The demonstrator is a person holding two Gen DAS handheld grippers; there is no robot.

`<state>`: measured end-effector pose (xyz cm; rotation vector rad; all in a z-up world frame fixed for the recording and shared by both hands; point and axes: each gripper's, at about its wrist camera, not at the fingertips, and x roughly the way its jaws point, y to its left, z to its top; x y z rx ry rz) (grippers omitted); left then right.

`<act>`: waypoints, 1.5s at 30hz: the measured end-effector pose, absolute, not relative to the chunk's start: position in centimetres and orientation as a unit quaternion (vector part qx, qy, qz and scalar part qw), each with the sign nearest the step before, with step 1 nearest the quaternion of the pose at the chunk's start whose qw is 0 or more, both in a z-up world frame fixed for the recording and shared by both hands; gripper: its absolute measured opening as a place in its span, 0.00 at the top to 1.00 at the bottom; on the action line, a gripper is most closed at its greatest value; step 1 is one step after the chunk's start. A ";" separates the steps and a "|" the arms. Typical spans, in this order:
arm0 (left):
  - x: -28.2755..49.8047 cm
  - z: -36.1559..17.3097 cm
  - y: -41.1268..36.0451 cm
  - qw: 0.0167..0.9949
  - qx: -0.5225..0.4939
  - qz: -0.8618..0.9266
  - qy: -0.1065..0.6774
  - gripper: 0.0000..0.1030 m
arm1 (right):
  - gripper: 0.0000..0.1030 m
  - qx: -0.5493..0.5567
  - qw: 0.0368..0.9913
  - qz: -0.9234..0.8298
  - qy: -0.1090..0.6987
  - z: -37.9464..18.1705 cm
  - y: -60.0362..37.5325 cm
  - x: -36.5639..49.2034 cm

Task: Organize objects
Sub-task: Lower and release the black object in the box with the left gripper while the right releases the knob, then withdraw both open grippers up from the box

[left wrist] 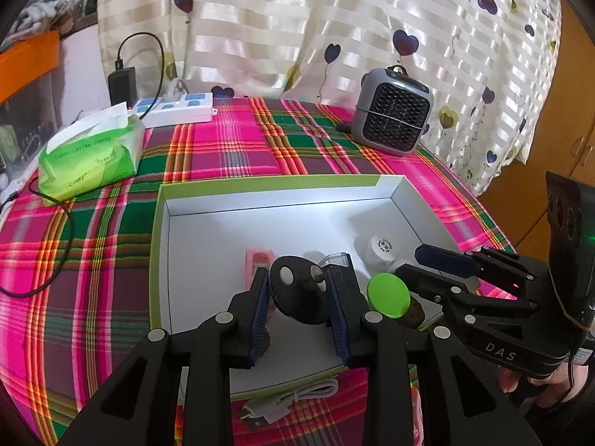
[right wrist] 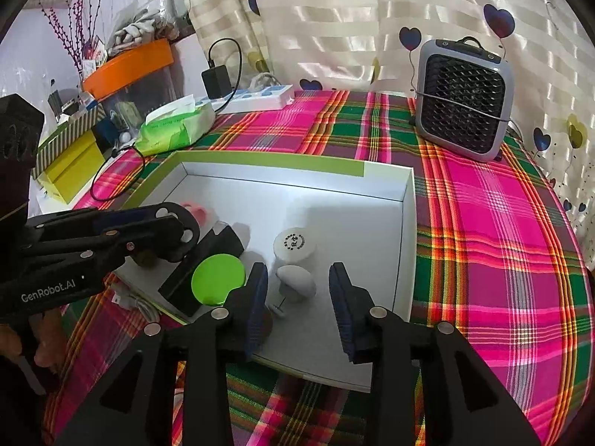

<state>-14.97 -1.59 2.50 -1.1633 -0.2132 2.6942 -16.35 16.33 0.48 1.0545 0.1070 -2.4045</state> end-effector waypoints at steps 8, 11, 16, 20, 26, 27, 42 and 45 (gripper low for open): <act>-14.8 2.9 -2.4 0.093 -0.388 0.913 -0.084 0.71 | 0.65 0.379 0.250 -0.890 0.035 0.9 16.6 -16.0; -14.7 3.0 -2.9 0.082 -0.389 0.914 -0.083 0.71 | 0.65 0.378 0.250 -0.891 0.035 0.9 16.7 -15.9; -14.3 3.0 -2.8 0.082 -0.393 0.913 -0.076 0.71 | 0.65 0.377 0.247 -0.892 0.034 1.0 16.9 -15.7; -13.7 3.4 -2.8 0.081 -0.388 0.915 -0.074 0.71 | 0.65 0.374 0.245 -0.894 0.032 1.3 17.0 -15.4; -12.5 3.7 -2.9 0.074 -0.385 0.917 -0.074 0.71 | 0.65 0.369 0.249 -0.895 0.032 1.7 16.9 -14.4; -12.2 3.8 -2.8 0.073 -0.384 0.918 -0.072 0.71 | 0.65 0.368 0.251 -0.895 0.032 1.8 16.9 -14.2; -9.1 4.2 -2.6 0.076 -0.378 0.921 -0.064 0.71 | 0.53 0.359 0.263 -0.895 0.032 2.4 16.1 -10.9; -8.6 4.2 -2.4 0.078 -0.378 0.921 -0.062 0.71 | 0.53 0.360 0.264 -0.894 0.035 2.4 15.8 -10.2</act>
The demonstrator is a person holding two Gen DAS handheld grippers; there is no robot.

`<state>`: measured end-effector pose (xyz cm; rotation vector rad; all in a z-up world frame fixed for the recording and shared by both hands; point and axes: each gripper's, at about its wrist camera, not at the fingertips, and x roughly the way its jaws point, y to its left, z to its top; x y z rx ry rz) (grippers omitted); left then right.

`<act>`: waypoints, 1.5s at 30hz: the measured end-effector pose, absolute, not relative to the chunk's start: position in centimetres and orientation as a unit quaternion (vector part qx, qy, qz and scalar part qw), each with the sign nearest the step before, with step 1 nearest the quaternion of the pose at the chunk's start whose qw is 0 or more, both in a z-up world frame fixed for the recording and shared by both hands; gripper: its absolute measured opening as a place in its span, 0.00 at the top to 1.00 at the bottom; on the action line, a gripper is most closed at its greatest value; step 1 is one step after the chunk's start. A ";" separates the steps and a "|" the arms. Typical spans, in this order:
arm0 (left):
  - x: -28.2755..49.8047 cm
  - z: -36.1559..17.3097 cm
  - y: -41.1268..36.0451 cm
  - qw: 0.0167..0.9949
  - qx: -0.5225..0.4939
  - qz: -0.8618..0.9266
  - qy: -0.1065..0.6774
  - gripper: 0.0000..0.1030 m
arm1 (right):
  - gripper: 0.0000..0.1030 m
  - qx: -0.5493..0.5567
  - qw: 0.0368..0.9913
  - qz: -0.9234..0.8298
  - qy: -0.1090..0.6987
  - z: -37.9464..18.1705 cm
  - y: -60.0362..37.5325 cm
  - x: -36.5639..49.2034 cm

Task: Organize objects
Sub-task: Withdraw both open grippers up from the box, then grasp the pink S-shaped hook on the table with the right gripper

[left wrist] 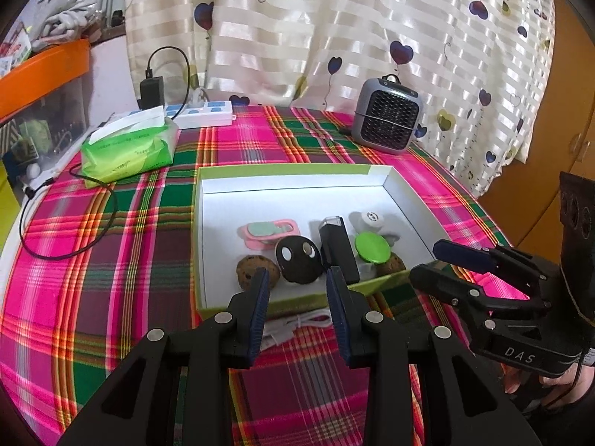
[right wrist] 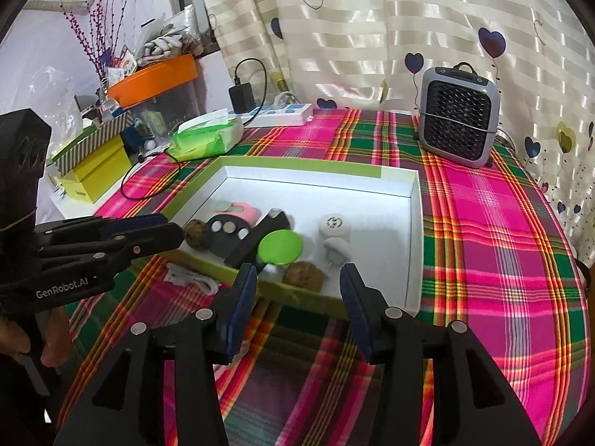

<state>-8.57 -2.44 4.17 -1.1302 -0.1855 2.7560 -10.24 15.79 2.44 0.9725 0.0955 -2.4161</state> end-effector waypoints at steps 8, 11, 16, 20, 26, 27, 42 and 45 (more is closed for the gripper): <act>-7.5 4.2 -2.3 0.082 -0.377 0.921 -0.057 0.71 | 0.53 0.363 0.271 -0.891 0.044 2.6 15.1 -8.8; -7.1 4.2 -2.2 0.083 -0.377 0.921 -0.053 0.71 | 0.53 0.365 0.272 -0.889 0.045 2.6 15.0 -8.3; -6.6 4.1 -2.1 0.084 -0.377 0.921 -0.051 0.71 | 0.53 0.367 0.275 -0.887 0.046 2.6 14.7 -7.5; -6.2 4.0 -2.1 0.084 -0.379 0.920 -0.051 0.71 | 0.53 0.369 0.280 -0.885 0.046 2.5 14.6 -6.9; -5.4 3.6 -2.3 0.088 -0.381 0.919 -0.050 0.71 | 0.53 0.373 0.283 -0.882 0.046 2.4 14.3 -6.3; -5.3 3.5 -2.3 0.088 -0.383 0.918 -0.049 0.71 | 0.53 0.374 0.284 -0.882 0.046 2.3 14.2 -6.2; -5.0 2.3 -3.4 0.079 -0.398 0.913 -0.053 0.71 | 0.53 0.401 0.286 -0.869 0.052 0.7 12.4 -5.3; -5.1 2.1 -3.6 0.080 -0.400 0.911 -0.054 0.71 | 0.53 0.413 0.279 -0.865 0.055 0.1 12.0 -5.4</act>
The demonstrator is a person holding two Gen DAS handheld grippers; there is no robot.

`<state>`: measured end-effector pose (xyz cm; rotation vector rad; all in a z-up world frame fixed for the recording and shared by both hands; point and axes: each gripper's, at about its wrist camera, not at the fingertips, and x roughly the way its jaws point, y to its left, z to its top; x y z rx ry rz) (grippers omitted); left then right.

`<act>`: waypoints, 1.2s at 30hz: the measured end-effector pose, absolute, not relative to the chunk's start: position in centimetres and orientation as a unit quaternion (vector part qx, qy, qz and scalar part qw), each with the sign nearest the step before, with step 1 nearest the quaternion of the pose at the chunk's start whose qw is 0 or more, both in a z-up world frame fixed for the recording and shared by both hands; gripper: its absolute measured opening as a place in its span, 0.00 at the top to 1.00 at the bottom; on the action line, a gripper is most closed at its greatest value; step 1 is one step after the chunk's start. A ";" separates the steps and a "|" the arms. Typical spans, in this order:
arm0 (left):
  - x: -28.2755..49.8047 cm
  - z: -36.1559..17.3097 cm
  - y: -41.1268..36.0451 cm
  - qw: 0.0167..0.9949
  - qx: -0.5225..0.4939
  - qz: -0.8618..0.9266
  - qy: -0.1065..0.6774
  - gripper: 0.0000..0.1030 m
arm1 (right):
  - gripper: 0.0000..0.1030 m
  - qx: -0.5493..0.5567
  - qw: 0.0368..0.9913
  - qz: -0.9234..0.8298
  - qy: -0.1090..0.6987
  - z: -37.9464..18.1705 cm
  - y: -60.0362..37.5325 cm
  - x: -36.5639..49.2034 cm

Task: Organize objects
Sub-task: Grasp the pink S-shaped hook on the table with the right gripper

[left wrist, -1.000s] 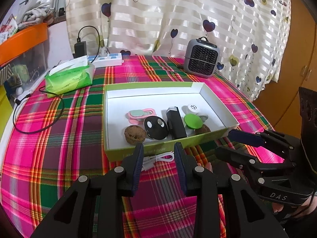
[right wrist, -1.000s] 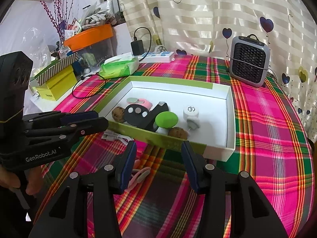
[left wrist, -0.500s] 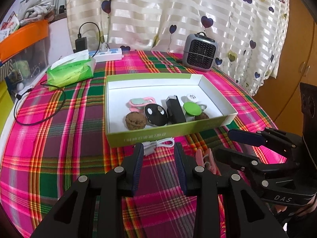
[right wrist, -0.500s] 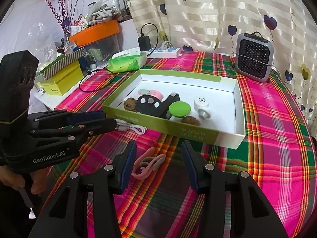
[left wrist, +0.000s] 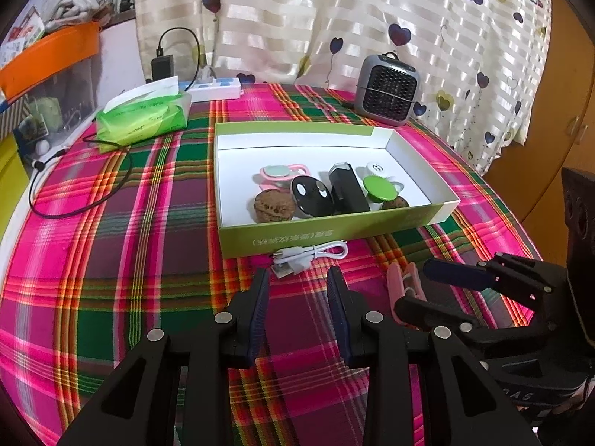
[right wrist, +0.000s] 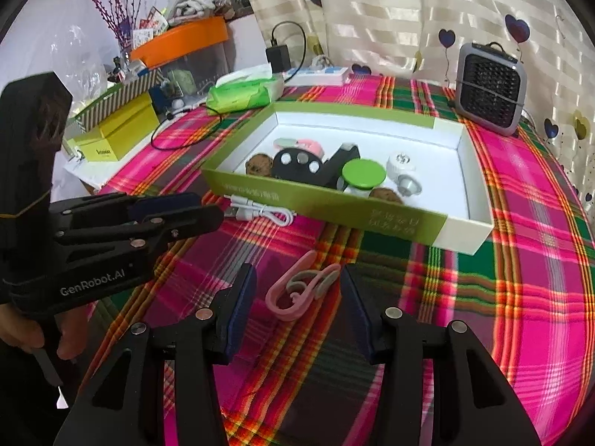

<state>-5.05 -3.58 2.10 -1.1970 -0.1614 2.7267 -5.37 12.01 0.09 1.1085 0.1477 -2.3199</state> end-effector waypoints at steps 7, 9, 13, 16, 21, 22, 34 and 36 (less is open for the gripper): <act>-5.7 1.6 -3.9 0.078 -0.408 0.908 -0.053 0.71 | 0.53 0.430 0.270 -0.859 0.062 -0.9 11.6 -5.7; -6.0 1.4 -3.9 0.078 -0.412 0.906 -0.051 0.71 | 0.53 0.430 0.269 -0.859 0.066 -0.9 11.5 -5.7; -6.8 1.2 -4.0 0.079 -0.416 0.904 -0.050 0.71 | 0.53 0.429 0.265 -0.860 0.080 -0.9 11.4 -5.6; -7.3 1.0 -4.1 0.080 -0.417 0.904 -0.052 0.71 | 0.61 0.428 0.260 -0.861 0.087 -0.9 11.6 -5.6; -8.3 0.4 -4.1 0.082 -0.427 0.899 -0.054 0.71 | 0.75 0.429 0.256 -0.862 0.083 -0.8 12.4 -5.9; -8.3 0.3 -3.9 0.087 -0.429 0.897 -0.055 0.71 | 0.76 0.429 0.256 -0.862 0.082 -0.8 12.6 -6.0; -6.3 1.7 -1.7 0.166 -0.417 0.892 -0.058 0.71 | 0.78 0.428 0.252 -0.865 0.075 -0.8 13.9 -6.2; -6.3 1.9 -1.6 0.150 -0.412 0.897 -0.046 0.71 | 0.78 0.429 0.250 -0.865 0.075 -0.8 14.1 -6.3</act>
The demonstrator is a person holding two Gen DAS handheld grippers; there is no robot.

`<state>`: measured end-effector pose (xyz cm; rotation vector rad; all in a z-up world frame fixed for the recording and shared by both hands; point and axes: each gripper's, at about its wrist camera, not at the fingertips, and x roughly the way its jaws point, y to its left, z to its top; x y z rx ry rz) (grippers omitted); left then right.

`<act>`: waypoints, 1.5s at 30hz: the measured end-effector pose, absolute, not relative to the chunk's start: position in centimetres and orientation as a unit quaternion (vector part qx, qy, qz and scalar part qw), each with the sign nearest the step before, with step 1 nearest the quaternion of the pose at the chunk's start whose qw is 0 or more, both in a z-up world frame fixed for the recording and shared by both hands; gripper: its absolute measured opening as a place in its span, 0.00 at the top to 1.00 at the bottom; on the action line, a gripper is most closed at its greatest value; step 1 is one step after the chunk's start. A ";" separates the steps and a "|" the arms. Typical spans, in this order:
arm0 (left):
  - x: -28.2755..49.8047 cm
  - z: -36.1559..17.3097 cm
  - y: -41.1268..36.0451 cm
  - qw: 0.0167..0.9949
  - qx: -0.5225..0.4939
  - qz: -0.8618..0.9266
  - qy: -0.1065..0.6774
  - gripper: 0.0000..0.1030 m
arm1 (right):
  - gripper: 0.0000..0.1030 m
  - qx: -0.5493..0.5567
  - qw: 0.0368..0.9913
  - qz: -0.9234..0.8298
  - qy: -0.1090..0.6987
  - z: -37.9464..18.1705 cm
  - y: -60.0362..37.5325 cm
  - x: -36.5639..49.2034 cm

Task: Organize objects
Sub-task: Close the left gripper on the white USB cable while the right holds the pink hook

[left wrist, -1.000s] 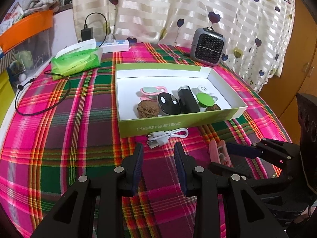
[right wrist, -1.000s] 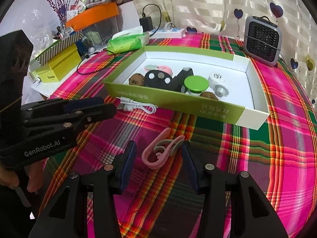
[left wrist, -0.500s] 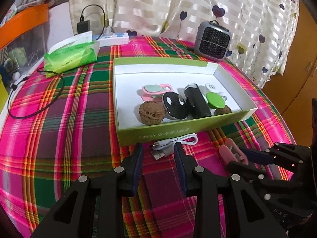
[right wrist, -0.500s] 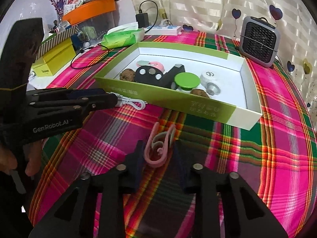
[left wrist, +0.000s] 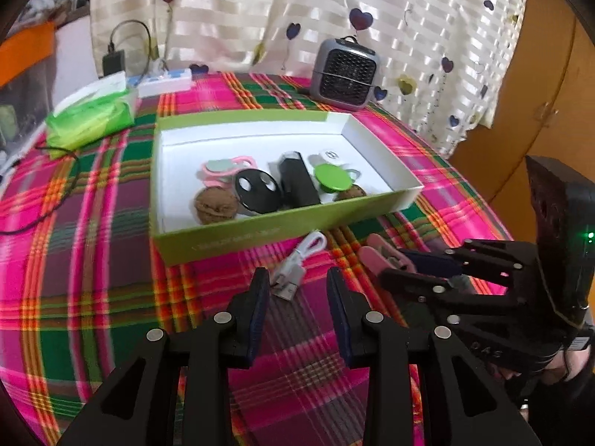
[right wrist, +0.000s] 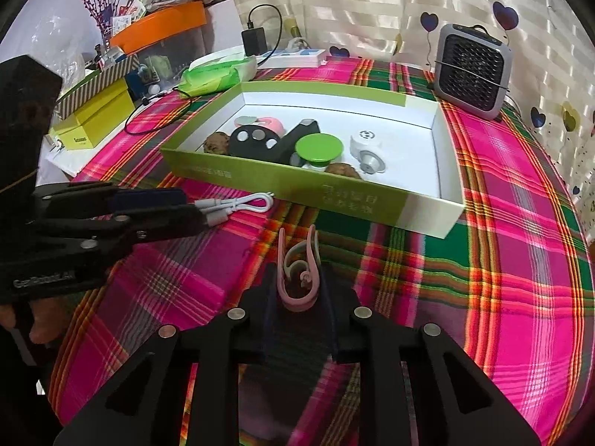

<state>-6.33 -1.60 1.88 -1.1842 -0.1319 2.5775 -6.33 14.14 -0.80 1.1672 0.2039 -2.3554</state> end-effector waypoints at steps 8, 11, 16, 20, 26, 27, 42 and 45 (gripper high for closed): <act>-7.7 1.1 -1.2 0.137 -0.423 0.896 -0.020 0.71 | 0.78 0.428 0.253 -0.864 0.076 -0.9 14.4 -6.4; -8.0 0.7 -0.4 0.140 -0.430 0.892 -0.007 0.71 | 0.78 0.428 0.253 -0.864 0.075 -0.9 14.6 -6.4; -7.6 0.6 0.3 0.151 -0.431 0.890 0.000 0.71 | 0.78 0.428 0.253 -0.864 0.072 -0.9 14.6 -6.4; -7.2 1.1 0.8 0.154 -0.425 0.892 0.003 0.72 | 0.78 0.428 0.254 -0.864 0.073 -0.9 14.7 -6.4; -7.8 0.7 1.5 0.146 -0.431 0.890 0.016 0.72 | 0.78 0.427 0.257 -0.864 0.076 -0.9 14.7 -6.4; -7.9 0.5 1.6 0.144 -0.433 0.890 0.018 0.72 | 0.78 0.427 0.256 -0.864 0.076 -0.9 14.7 -6.4; -7.4 0.5 2.1 0.140 -0.426 0.893 0.027 0.83 | 0.78 0.427 0.255 -0.863 0.085 -0.8 14.2 -6.8; -7.2 0.5 2.1 0.139 -0.426 0.894 0.023 0.83 | 0.78 0.427 0.256 -0.862 0.093 -0.8 14.0 -6.8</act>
